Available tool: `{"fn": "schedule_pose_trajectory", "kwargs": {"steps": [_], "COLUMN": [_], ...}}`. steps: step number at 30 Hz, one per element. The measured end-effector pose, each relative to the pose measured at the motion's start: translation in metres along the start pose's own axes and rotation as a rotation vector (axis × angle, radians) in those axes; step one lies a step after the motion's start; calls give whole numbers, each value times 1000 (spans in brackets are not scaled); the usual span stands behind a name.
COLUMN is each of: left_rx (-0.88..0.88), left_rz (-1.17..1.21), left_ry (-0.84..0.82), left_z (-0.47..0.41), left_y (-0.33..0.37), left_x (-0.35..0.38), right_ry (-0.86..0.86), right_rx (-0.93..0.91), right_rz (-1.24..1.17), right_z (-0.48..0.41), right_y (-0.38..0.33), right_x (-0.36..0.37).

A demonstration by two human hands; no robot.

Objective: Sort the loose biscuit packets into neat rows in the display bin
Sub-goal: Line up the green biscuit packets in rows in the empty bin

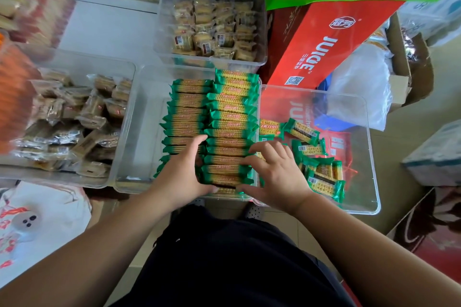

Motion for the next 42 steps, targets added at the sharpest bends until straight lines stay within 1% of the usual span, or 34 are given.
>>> {"fn": "schedule_pose_trajectory", "kwargs": {"steps": [5,7,9,13,16,18,20,21,23,24,25,26,27,28,29,30,31,34,36,39,42], "left_rx": [84,121,165,329,382,394,380,369,352,343,330,313,293,277,267,262,253,203,116,-30,-112], "left_rz": [-58,-51,-59,-182,-242,-259,-257,-250,-238,-231,-222,-213,-207,-205,-206,-206,-204,-190,-145,-62,-5], "left_ry": [74,96,127,212,197,181,174,175,184,190,197,208,220,229,235,240,249,278,282,274,261], "left_z": [5,8,11,13,9,6,5,4,5,6,6,7,7,7,8,9,9,11,12,12,13], "left_y": [5,4,3,-1,-3,-4,-4,-4,-3,-2,-2,-2,-2,-2,-1,-1,0,1,-1,-6,-7], "left_x": [3,4,5,9,16,17,16,15,16,17,18,18,19,18,18,19,19,19,20,23,25], "right_ry": [-114,-120,-98,7,36,40,49,57,82,53,-31,-184,-380,-572,-715,-789,-796,-708,-677,-594,-441], "right_rx": [60,70,29,-72,-129,-149,-84,-5,227,373,522,664,761,796,782,746,718,684,671,698,651], "right_rz": [-21,-49,-39,-4,-7,-59,-143,-186,-245,-243,-212,-147,-51,47,137,205,235,245,218,36,-138], "right_z": [-1,-5,-9,-7,-6,-7,-7,-6,3,10,20,32,45,58,71,79,84,83,78,68,52], "right_y": [6,2,-1,3,8,12,24,34,64,85,108,131,148,159,167,170,172,173,173,170,160], "right_x": [9,11,12,9,9,7,0,-5,-15,-16,-13,-6,0,6,12,16,19,22,21,14,-2]}}
Point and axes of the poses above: each hand's wrist, its own z-axis away from the middle knuckle, its own x-axis out of the palm, y = z × x, the point moved 4 cm from there along -z, towards the middle knuckle, and after that the axes turned 6 degrees about x, right-handed, at the moved point
